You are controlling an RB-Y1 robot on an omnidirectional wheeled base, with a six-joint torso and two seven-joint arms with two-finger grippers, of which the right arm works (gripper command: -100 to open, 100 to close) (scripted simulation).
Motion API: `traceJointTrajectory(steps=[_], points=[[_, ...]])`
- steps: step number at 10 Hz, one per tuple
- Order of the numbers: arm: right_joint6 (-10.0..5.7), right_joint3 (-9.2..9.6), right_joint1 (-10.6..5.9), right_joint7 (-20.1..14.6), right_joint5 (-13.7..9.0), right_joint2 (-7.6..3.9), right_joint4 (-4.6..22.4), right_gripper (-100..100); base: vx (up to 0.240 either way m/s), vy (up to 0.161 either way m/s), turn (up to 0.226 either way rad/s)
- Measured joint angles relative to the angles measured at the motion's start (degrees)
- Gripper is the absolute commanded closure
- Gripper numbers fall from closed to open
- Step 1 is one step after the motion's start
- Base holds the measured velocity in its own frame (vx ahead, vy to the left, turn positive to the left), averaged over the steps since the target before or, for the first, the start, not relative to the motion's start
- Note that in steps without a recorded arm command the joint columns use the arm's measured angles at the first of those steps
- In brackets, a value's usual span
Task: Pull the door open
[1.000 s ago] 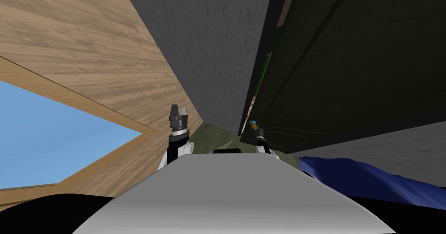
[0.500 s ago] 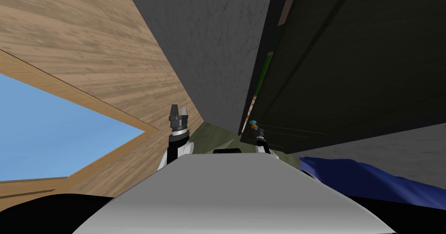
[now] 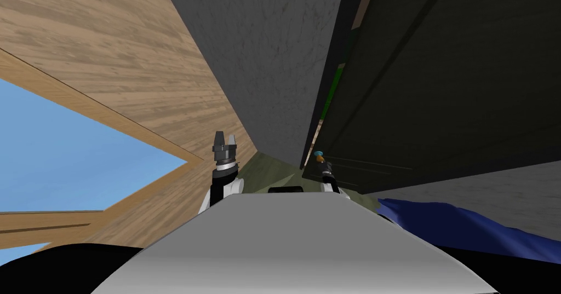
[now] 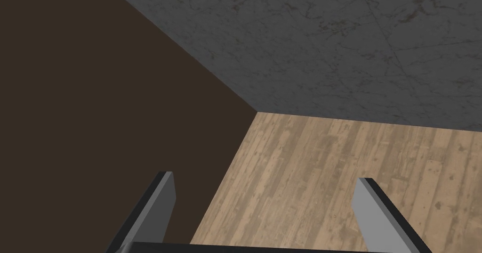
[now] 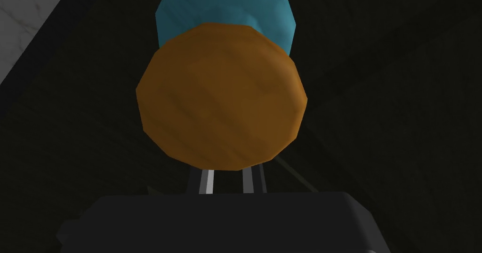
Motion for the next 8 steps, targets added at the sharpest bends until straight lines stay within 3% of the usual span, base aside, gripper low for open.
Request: traceJointTrajectory(steps=[1, 3, 5, 6, 7, 8], points=[[-0.76, 0.52, -1.13, -1.8, -0.3, -0.24, 2.2, 100, -0.029, 0.001, -0.002], [-0.36, 0.60, -1.06, -3.3, -0.7, -0.07, 1.7, 100, -0.004, 0.001, 0.002], [0.67, 0.74, 0.57, -4.3, -1.2, -0.21, -0.9, 100, -0.023, -0.011, 0.035], [2.21, 0.57, 1.89, -4.4, -1.6, 0.04, -3.8, 100, -0.013, 0.002, 0.020], [1.84, 0.95, 1.12, -5.1, -1.5, -0.09, -2.2, -100, -0.037, -0.019, 0.017], [1.81, 0.99, 1.28, -6.2, -2.0, -0.09, -1.8, -100, -0.081, -0.016, 0.018]])
